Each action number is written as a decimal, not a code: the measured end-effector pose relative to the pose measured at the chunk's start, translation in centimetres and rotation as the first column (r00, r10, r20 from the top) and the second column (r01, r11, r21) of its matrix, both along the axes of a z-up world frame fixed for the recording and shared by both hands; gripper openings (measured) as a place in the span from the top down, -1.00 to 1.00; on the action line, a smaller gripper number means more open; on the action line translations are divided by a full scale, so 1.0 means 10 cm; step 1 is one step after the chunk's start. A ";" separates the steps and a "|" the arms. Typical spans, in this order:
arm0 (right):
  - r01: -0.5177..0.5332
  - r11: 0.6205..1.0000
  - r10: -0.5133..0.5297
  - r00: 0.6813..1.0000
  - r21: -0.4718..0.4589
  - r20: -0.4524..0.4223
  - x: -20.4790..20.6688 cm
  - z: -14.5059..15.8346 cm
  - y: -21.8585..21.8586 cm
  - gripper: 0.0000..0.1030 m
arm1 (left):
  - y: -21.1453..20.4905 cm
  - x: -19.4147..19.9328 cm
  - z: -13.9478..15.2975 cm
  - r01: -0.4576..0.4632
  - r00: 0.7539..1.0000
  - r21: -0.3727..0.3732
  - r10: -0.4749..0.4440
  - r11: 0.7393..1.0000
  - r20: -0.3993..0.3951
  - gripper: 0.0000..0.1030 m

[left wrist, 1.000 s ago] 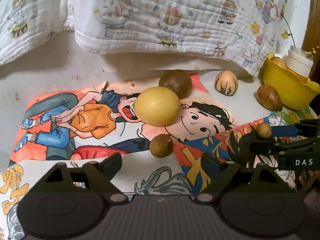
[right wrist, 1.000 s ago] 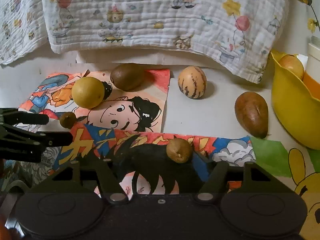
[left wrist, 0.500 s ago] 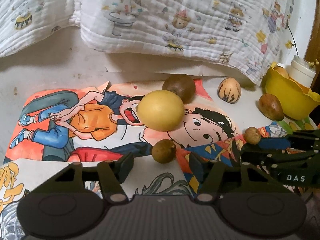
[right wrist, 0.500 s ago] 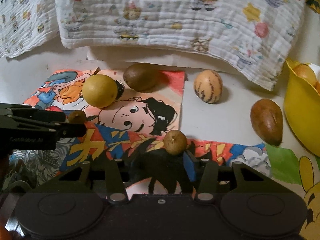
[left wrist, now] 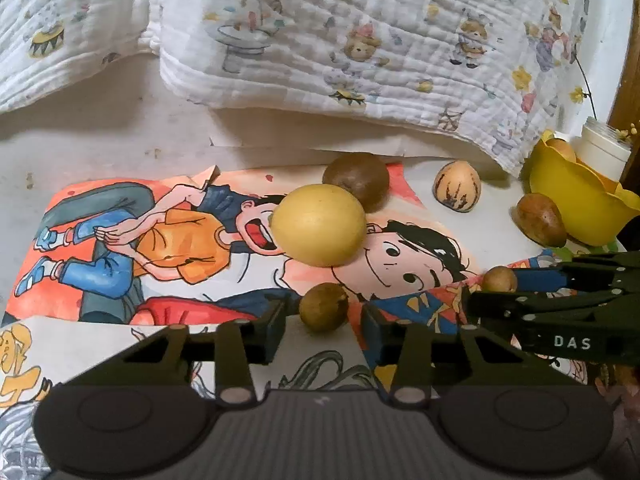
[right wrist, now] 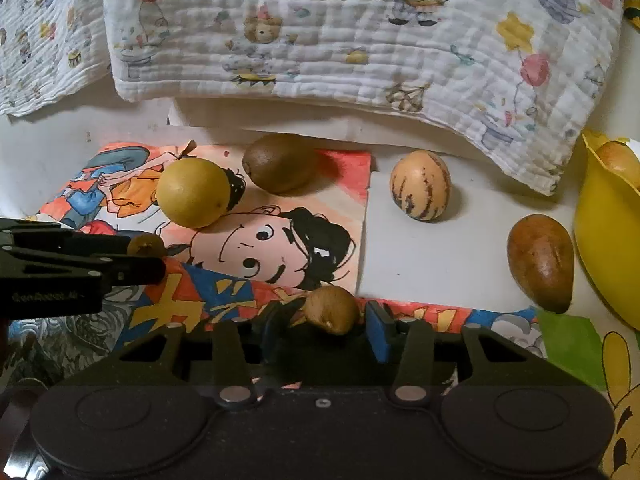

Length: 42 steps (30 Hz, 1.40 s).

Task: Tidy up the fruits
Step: 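Close the right gripper on a small brown fruit while the left grips another, then carry both small brown fruits over the metal tray and open both grippers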

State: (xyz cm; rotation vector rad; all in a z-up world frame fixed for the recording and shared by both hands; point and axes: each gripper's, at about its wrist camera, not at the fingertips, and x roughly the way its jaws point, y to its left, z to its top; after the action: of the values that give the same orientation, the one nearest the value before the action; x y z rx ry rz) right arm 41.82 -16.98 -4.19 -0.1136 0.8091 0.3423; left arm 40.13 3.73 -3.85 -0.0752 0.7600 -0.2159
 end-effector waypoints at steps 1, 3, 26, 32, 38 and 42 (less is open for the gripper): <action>-0.002 1.000 0.002 1.000 -0.001 0.003 0.00 0.00 0.01 0.17 | -0.01 0.00 0.00 0.003 1.000 -0.003 -0.003 1.000 -0.001 0.23; -0.008 1.000 0.008 1.000 -0.004 0.011 -0.01 0.00 0.04 0.25 | -0.02 0.01 0.00 0.005 1.000 -0.007 -0.005 1.000 -0.003 0.27; -0.101 0.992 0.099 0.995 0.069 0.031 -0.53 0.27 -0.01 0.39 | -0.09 -0.35 0.19 0.023 0.999 -0.021 -0.024 1.000 -0.040 0.45; -0.122 0.987 0.121 0.993 0.108 0.013 -0.81 0.37 -0.10 0.39 | -0.11 -0.61 0.30 0.055 0.997 -0.032 -0.056 0.998 -0.044 0.45; -0.134 0.982 0.136 0.991 0.130 -0.002 -1.11 0.45 -0.17 0.39 | -0.09 -0.91 0.37 0.089 0.995 -0.034 -0.091 0.995 -0.047 0.45; -0.132 0.979 0.138 0.990 0.155 -0.027 -1.27 0.46 -0.19 0.39 | -0.09 -1.08 0.41 0.110 0.992 -0.031 -0.111 0.993 -0.053 0.45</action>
State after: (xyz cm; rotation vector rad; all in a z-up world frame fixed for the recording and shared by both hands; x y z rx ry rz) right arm 29.14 -18.90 0.39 -0.0182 0.8115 0.5352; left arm 29.33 2.83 0.22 -0.0657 0.8164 -0.3310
